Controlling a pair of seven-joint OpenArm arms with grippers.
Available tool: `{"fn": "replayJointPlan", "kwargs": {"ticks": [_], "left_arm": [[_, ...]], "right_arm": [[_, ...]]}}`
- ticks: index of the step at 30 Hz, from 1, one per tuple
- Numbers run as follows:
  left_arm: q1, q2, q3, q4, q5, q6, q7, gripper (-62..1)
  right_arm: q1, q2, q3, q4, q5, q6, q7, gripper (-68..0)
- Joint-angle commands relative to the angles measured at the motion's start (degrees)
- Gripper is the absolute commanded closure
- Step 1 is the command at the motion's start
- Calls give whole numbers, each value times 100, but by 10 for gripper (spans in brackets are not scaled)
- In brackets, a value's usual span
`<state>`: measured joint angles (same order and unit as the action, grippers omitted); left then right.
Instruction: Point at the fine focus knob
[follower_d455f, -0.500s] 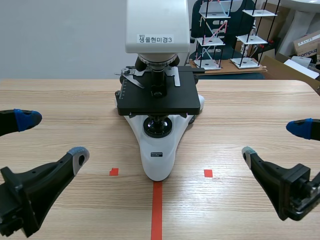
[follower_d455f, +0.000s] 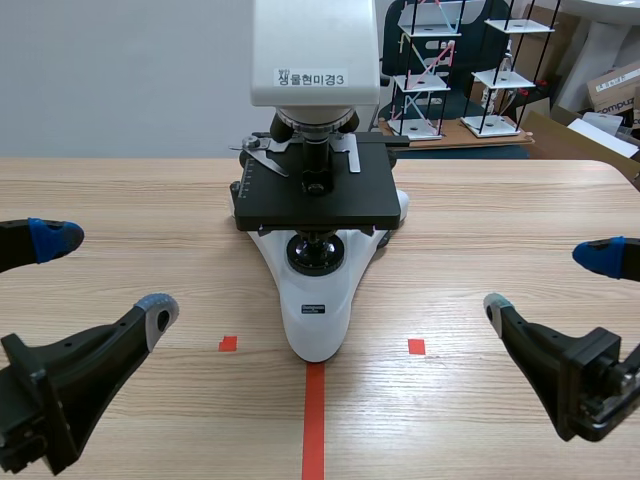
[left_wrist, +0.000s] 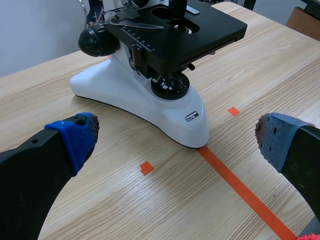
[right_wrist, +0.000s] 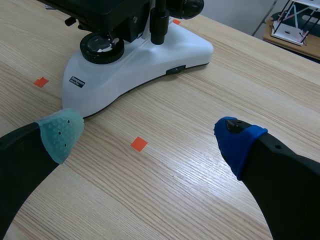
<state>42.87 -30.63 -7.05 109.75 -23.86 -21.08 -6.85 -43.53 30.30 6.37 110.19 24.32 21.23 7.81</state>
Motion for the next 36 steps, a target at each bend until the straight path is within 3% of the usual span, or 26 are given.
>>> {"fn": "replayJointPlan", "kwargs": {"ticks": [1, 7, 10, 17, 25, 32, 36], "left_arm": [[11, -2, -11, 76, -37, -2, -59, -623], [11, -2, -11, 76, -37, -2, -59, -623], [11, -2, -11, 76, -37, -2, -61, -623], [11, -2, -11, 76, -37, -2, -59, -623], [11, -2, -11, 76, -37, -2, -59, -623], [11, -2, -11, 76, -37, -2, -59, -623], [11, -2, -11, 76, -37, -2, -59, -623]], "right_arm": [[50, 31, 63, 44, 55, -24, 87, -578], [70, 31, 61, 17, 48, -46, -68, -574], [282, 26, 26, -240, -42, -85, -175, -514], [1414, -48, -212, -1707, -94, -216, -295, -324], [3016, -48, -597, -3381, -96, -214, 20, -98], [4577, -76, -1187, -4603, -101, -214, 361, -61], [5359, -275, -1440, -5147, -431, -214, 501, -20]]}}
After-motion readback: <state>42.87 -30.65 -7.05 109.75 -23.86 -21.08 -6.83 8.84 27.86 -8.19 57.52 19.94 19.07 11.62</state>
